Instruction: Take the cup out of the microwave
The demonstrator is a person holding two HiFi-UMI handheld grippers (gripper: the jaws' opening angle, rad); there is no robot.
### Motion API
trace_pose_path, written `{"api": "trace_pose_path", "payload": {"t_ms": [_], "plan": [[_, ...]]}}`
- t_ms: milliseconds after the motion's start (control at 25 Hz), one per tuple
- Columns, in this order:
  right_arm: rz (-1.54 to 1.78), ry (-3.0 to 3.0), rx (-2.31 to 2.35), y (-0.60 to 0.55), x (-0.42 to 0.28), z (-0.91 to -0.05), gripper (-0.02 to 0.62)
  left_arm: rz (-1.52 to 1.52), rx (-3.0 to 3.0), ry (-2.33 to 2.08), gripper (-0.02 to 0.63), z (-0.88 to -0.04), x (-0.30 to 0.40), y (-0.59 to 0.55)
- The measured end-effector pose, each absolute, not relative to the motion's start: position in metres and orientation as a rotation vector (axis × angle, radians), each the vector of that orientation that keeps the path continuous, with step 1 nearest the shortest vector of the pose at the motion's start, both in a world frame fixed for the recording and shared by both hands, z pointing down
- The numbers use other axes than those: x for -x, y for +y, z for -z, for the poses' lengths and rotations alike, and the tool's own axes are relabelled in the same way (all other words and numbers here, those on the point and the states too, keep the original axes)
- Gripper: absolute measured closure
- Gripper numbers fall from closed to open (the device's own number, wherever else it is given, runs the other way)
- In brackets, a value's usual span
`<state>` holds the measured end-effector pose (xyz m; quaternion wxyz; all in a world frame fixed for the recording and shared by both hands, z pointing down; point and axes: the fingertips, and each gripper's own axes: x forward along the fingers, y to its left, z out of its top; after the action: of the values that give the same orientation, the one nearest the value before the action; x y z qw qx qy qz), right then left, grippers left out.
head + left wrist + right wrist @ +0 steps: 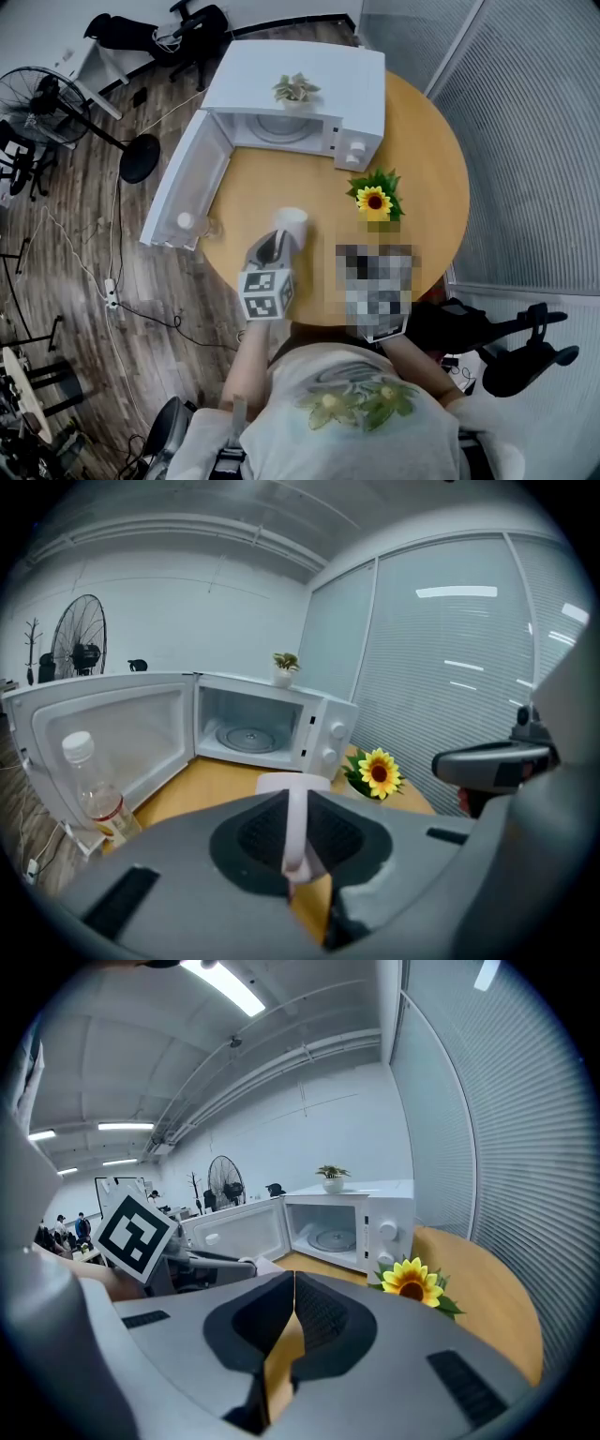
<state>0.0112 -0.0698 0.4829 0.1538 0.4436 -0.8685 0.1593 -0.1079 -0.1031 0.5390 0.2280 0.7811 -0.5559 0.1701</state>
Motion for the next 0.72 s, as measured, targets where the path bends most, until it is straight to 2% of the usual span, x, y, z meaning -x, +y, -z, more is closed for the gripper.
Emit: {"api": "trace_pose_path", "payload": {"t_ms": [720], "plan": [[-0.480, -2.462, -1.238, -0.067, -0.007, -0.497, 0.577, -0.600, -2.019, -1.471, 0.561, -0.613, 0.114, -0.095]]}}
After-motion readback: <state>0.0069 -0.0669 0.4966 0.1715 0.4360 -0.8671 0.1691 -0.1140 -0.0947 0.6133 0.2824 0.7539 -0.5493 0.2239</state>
